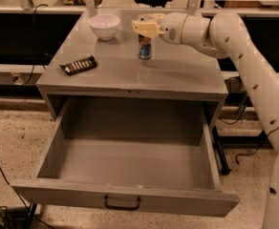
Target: Place redbull can into top drawer
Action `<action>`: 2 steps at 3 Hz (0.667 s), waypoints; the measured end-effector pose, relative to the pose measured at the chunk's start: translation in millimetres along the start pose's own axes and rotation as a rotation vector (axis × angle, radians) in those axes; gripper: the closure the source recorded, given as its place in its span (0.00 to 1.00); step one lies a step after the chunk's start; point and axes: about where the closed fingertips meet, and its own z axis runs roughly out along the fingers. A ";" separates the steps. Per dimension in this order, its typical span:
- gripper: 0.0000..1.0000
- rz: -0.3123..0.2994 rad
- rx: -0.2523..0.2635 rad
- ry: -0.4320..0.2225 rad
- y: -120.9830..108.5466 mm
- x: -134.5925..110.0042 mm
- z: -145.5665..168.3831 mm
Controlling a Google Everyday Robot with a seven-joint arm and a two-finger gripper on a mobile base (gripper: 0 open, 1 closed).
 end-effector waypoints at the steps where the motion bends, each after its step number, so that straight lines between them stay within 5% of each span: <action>1: 1.00 0.020 -0.067 -0.077 17.9 -62.5 -17.8; 2: 1.00 0.059 -0.115 -0.078 46.6 -105.2 -54.2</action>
Offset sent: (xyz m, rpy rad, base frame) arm -0.1363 -0.0529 0.1424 0.0926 0.1315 0.1749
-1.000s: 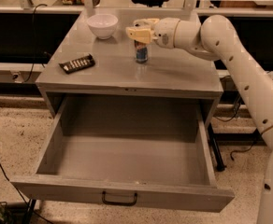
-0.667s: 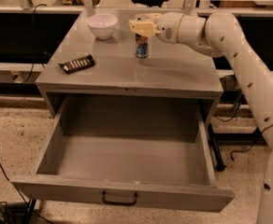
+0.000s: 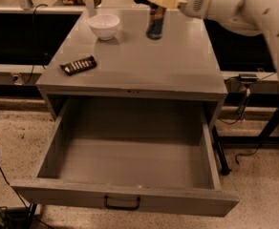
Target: Place redbull can into top drawer
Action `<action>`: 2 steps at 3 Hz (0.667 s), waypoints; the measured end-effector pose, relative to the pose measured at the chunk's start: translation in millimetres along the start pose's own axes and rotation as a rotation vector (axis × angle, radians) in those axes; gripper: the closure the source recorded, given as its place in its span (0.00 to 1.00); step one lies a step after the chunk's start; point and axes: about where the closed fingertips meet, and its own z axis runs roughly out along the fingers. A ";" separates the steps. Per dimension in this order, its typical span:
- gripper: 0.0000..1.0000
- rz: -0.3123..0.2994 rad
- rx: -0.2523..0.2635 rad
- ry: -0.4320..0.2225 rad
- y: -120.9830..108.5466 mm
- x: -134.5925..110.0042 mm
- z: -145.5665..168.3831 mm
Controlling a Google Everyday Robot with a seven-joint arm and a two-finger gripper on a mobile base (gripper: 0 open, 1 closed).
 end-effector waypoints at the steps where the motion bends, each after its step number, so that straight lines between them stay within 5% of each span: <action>1: 1.00 0.053 -0.066 0.103 63.9 11.7 -63.1; 2: 1.00 0.111 -0.090 0.190 104.5 42.0 -112.3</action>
Offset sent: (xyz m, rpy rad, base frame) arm -0.2115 -0.1058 -0.0784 -0.2024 0.2693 0.1358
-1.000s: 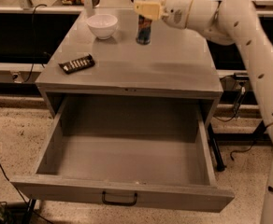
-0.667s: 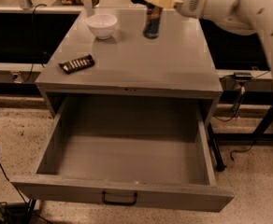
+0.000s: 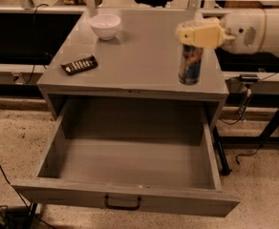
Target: Place redbull can into top drawer
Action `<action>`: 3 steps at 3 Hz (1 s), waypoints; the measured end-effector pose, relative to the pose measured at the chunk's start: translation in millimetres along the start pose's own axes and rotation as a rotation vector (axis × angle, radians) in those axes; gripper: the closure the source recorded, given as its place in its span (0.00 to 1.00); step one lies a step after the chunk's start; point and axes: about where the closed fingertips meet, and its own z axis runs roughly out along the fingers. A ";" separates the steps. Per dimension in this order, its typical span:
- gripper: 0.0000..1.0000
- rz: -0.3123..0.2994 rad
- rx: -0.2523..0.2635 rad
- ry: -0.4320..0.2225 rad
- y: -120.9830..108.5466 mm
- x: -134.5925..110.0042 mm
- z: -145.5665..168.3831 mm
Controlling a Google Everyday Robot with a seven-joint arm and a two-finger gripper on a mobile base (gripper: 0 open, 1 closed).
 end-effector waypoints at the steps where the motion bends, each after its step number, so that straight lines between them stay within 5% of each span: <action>1: 1.00 0.005 0.003 0.005 0.3 4.8 -3.3; 2: 1.00 -0.009 0.059 -0.025 -5.0 11.1 1.5; 3: 1.00 -0.103 0.179 -0.015 -2.6 43.8 7.0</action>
Offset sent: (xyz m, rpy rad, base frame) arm 0.0131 -0.0051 -0.0526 0.0261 -0.0075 -0.2036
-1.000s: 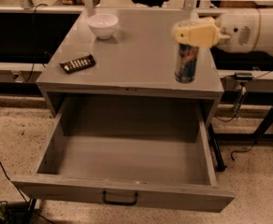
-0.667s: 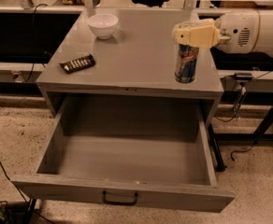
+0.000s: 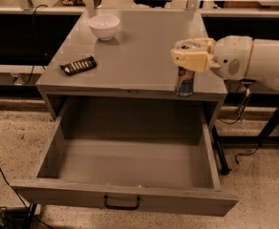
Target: Place redbull can into top drawer
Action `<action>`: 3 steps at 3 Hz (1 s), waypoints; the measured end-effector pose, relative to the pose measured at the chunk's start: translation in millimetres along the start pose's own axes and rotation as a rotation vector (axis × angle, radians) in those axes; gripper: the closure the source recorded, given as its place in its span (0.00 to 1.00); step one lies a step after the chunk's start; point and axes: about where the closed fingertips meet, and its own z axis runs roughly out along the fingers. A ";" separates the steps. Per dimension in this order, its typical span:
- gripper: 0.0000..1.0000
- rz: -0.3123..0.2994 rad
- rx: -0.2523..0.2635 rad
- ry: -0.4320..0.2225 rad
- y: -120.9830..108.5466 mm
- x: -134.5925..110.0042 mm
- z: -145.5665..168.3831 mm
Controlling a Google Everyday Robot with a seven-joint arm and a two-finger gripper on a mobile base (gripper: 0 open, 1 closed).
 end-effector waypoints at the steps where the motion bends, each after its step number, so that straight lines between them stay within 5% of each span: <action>1: 1.00 -0.103 0.085 -0.002 -0.9 39.2 17.9; 2: 1.00 -0.124 0.152 -0.019 -14.5 37.4 22.5; 3: 1.00 -0.124 0.153 -0.019 -14.7 37.2 22.3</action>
Offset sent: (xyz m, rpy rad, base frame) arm 0.0027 0.0114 -0.0376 -0.0482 -0.0898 -0.0601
